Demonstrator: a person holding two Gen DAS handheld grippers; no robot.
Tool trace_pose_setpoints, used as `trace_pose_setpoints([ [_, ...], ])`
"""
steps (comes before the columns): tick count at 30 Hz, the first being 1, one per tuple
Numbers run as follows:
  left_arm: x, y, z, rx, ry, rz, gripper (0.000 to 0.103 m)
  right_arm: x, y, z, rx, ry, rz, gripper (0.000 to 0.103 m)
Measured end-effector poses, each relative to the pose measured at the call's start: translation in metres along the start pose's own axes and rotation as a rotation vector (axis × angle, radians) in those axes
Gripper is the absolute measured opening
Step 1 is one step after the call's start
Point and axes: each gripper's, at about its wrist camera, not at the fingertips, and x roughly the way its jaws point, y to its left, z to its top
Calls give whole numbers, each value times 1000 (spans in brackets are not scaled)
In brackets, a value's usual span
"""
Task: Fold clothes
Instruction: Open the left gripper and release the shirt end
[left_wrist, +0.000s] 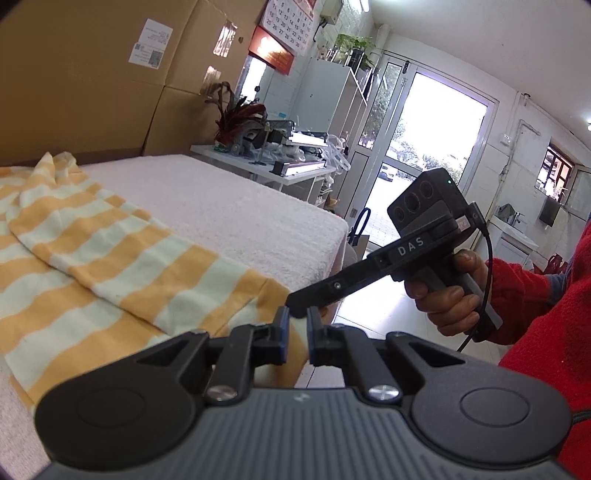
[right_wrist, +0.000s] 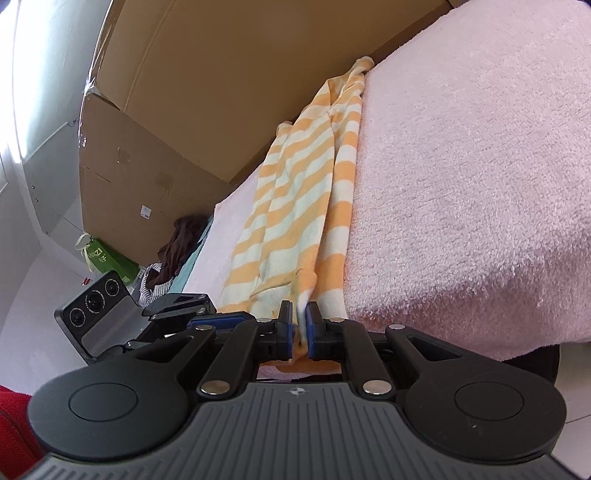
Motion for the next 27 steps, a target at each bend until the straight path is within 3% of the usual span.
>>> trace_pose_setpoints([
  [3, -3, 7, 6, 15, 0, 26, 12, 0, 0, -2, -10, 11, 6, 9],
  [11, 13, 25, 12, 42, 74, 72, 13, 3, 6, -2, -76, 62, -37, 15],
  [15, 16, 29, 9, 38, 84, 41, 27, -3, 17, 3, -199, 86, -85, 16],
  [18, 14, 30, 9, 46, 91, 22, 28, -22, 19, 26, -225, 7, -45, 20],
  [21, 12, 34, 12, 51, 93, 2, 28, -34, 12, 56, -180, -115, 25, 37],
  [23, 13, 37, 19, 49, 83, -9, 29, -29, 2, 81, -134, -189, 45, 37],
  [25, 17, 39, 29, 57, 75, -13, 32, -6, -7, 104, -137, -210, 5, 34],
  [26, 19, 39, 33, 62, 70, -16, 35, 8, -13, 116, -146, -214, -9, 31],
  [27, 23, 39, 36, 64, 68, -20, 44, 23, -18, 128, -152, -215, -8, 31],
])
